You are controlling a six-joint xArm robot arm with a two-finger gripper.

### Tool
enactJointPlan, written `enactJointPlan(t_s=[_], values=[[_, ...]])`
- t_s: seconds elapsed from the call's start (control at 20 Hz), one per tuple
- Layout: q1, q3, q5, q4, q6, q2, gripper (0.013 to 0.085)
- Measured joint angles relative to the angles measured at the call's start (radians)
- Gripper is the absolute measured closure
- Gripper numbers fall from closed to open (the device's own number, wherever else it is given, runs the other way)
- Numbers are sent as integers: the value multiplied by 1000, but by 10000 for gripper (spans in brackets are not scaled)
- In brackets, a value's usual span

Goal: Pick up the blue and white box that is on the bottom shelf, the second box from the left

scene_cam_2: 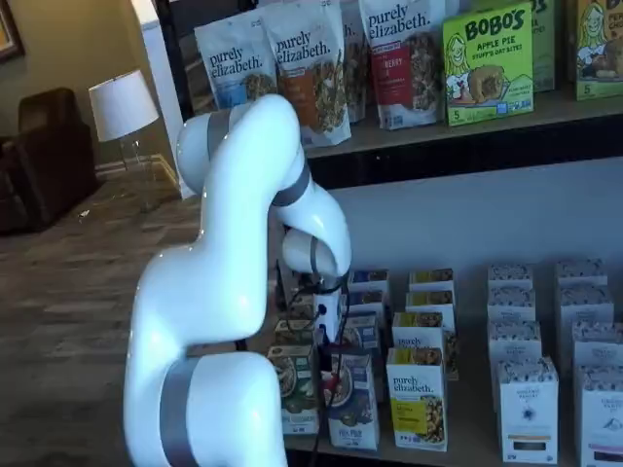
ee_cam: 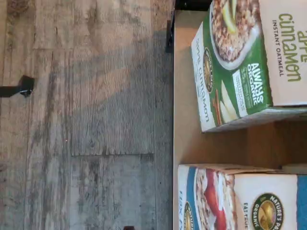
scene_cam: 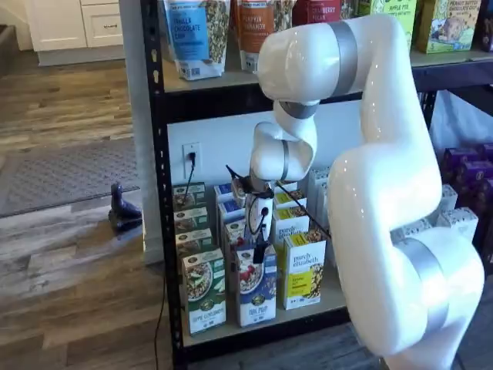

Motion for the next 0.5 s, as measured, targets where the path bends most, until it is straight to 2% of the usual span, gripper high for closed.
enactJointPlan(t_s=[0.15,0.5], values=[[-1,-36,32,-72,62,22,130],[-4,-85,27,-75,62,67,130]])
